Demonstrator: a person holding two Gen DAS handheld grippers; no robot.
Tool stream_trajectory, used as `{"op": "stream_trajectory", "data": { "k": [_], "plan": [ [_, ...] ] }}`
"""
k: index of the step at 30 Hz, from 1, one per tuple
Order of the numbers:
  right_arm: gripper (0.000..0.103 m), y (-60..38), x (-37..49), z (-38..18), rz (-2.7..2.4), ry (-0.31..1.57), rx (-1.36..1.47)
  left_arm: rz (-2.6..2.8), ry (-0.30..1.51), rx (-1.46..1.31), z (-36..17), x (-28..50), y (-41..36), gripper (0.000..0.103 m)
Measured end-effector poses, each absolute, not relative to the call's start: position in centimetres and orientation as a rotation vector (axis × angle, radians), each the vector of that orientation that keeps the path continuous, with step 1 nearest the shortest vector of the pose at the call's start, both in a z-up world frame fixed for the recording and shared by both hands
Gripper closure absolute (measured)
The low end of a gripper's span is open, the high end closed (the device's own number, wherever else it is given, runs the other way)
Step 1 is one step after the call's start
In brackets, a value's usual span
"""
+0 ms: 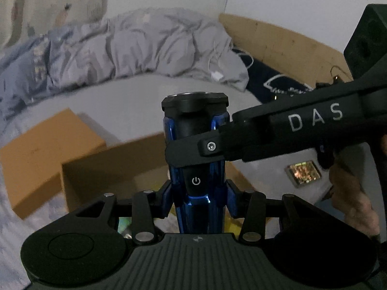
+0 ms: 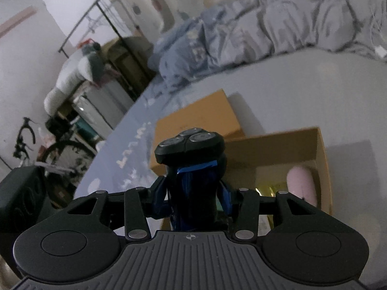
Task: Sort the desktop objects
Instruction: 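Carry the blue shaver with both grippers over the open cardboard box, then lower the shaver into the box and open both grippers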
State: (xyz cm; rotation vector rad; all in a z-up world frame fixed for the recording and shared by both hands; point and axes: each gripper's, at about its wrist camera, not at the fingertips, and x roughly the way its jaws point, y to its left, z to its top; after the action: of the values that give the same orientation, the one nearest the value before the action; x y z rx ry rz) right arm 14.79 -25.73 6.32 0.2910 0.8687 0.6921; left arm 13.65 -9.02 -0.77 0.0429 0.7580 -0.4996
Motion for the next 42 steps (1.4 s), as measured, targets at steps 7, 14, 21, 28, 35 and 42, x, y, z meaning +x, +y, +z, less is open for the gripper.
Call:
{"op": "stream_trajectory", "data": {
  "k": [7, 14, 21, 28, 35, 42],
  "plan": [
    [0.054, -26.1, 15.6, 2.6, 0.661, 0.951, 0.293, -0.507, 0.84, 0.01, -3.8, 14.6, -9.0, 0.059],
    [0.054, -26.1, 16.8, -0.4, 0.637, 1.02, 0.286, -0.513, 0.92, -0.021, -6.2, 15.7, -8.6, 0.059],
    [0.053, -26.0, 18.2, -2.9, 0.614, 1.082, 0.28, -0.507, 0.988, -0.059, -8.1, 16.6, -8.2, 0.059],
    [0.053, -26.0, 19.7, -5.7, 0.592, 1.146, 0.291, -0.492, 1.059, -0.097, -10.3, 17.6, -8.2, 0.059],
    [0.052, -26.1, 21.5, -8.7, 0.561, 1.201, 0.305, -0.478, 1.098, -0.092, -11.4, 18.2, -8.6, 0.061],
    [0.052, -25.4, 22.6, -10.3, 0.545, 1.25, 0.264, -0.439, 1.123, -0.042, -12.0, 18.5, -10.3, 0.059]
  ]
}}
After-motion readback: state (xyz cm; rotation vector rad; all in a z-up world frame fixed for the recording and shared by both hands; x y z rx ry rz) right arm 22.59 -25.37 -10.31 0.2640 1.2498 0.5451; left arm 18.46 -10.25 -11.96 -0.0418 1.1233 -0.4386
